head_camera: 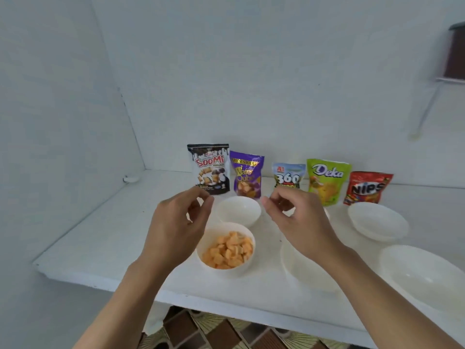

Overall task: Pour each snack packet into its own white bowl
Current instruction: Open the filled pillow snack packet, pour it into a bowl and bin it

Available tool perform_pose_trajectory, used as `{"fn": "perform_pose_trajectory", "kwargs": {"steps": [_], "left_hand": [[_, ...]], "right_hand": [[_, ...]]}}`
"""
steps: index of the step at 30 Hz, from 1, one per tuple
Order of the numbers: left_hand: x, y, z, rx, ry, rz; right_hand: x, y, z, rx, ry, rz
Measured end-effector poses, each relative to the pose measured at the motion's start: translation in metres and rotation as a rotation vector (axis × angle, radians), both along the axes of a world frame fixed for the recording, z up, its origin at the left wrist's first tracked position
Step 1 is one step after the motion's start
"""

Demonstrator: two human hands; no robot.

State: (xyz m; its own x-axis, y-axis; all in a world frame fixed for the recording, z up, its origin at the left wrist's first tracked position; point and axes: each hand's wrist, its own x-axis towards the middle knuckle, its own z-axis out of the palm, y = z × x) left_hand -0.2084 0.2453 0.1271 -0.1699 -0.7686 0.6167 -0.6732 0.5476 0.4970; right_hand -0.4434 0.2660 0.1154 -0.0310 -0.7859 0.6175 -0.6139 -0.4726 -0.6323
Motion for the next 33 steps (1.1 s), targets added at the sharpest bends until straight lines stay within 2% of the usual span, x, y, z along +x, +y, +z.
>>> {"fn": "perform_pose_trajectory", "kwargs": {"steps": [10,15,24,29,33], "left_hand": [[0.044,-0.130,-0.016,0.036,0.014,0.093],[0.044,-0.223,-0.025,0.025,-0.048,0.107],[0.020,-0.390,-0.044,0.021,-0.211,0.188],[0.011,-0.445,-0.050,0.062,-0.410,0.174],[0.014,-0.464,-0.064,0.145,-0.461,0.162]], "right_hand": [[0.049,-0.130,-0.014,0.045,0.048,0.082],[0.056,-0.222,-0.022,0.037,0.103,0.031],[0.055,-0.386,-0.017,-0.010,0.508,-0.175],[0.064,-0.442,-0.028,0.099,0.664,-0.223],[0.072,-0.462,-0.042,0.154,0.716,-0.277]]}}
